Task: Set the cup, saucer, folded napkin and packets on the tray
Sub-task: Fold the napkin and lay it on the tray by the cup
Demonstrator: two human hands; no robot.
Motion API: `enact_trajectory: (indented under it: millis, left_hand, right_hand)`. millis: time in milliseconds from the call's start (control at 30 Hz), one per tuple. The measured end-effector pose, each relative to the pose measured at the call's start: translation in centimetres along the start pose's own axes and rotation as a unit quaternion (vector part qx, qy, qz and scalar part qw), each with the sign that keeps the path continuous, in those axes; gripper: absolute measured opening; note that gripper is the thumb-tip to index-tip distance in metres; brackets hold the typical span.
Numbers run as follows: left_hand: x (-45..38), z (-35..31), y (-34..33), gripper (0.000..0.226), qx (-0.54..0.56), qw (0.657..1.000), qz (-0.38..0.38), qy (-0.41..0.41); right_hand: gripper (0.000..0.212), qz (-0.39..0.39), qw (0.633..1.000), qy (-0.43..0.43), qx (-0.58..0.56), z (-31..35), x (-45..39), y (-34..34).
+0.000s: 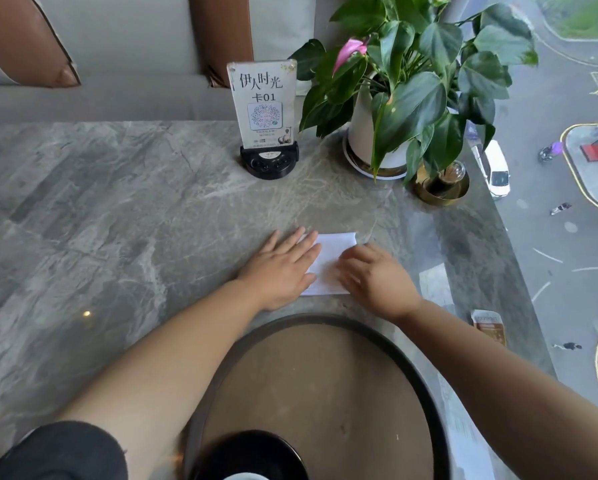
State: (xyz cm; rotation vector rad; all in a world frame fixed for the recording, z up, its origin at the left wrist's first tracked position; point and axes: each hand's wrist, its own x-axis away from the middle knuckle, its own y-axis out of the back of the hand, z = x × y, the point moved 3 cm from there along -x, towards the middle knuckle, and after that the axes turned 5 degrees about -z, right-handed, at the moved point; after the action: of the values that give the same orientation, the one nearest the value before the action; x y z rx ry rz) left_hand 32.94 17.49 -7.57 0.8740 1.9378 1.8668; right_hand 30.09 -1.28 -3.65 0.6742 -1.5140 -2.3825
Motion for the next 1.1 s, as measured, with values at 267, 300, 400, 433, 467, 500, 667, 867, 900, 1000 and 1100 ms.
enact_trajectory:
  millis: [267,300,400,433,467,500,667,867,900,1000,1100]
  left_hand:
    - [0.2,0.2,0.0,0.067,-0.011,1.0,0.02,-0.015]
    - [0.3,0.1,0.0,0.067,-0.011,1.0,0.02,-0.014]
    - [0.2,0.1,-0.3,0.067,-0.014,1.0,0.017,-0.012]
    - [0.2,0.2,-0.4,0.067,-0.015,1.0,0.015,-0.012]
    - [0.3,0.2,-0.5,0.067,-0.016,1.0,0.014,-0.012]
    - [0.3,0.2,-0.6,0.067,-0.016,1.0,0.015,-0.013]
    - [0.3,0.3,-0.9,0.067,-0.011,1.0,0.005,-0.011]
    - [1.5,-0.8,0.4,0.078,0.13,0.979,-0.132,0.088]
    - [1.5,-0.8,1.1,0.083,0.235,0.949,-0.153,0.144]
    - [1.5,-1.6,3.6,0.087,0.543,0.787,-0.13,0.261]
    - [2.1,-2.8,6.2,0.063,0.643,0.722,-0.112,0.231]
  right_hand:
    - [0.036,0.027,0.993,-0.045,0.104,-1.9,0.2,-1.8]
    - [0.038,0.031,0.993,-0.057,0.097,-2.1,0.1,-1.8]
    - [0.036,0.021,0.977,-0.207,0.038,-3.0,-0.7,-1.2]
    - [0.033,0.025,0.961,-0.273,0.021,-3.3,-1.2,-1.0]
    - [0.033,0.052,0.943,-0.329,0.012,-3.6,-1.8,-1.0]
    - [0.034,0.093,0.926,-0.367,0.0,-3.6,-2.3,-1.1]
    - [0.018,0.113,0.843,-0.476,-0.222,-3.3,-4.3,-0.7]
    - [0.018,0.045,0.792,-0.456,-0.404,-2.1,-3.5,1.2]
    - [0.017,0.026,0.788,-0.441,-0.429,-1.8,-3.3,1.8]
    - [0.021,-0.019,0.775,-0.4,-0.489,-0.7,-2.0,4.8]
    - [0.023,-0.047,0.742,-0.383,-0.548,1.0,0.2,7.9]
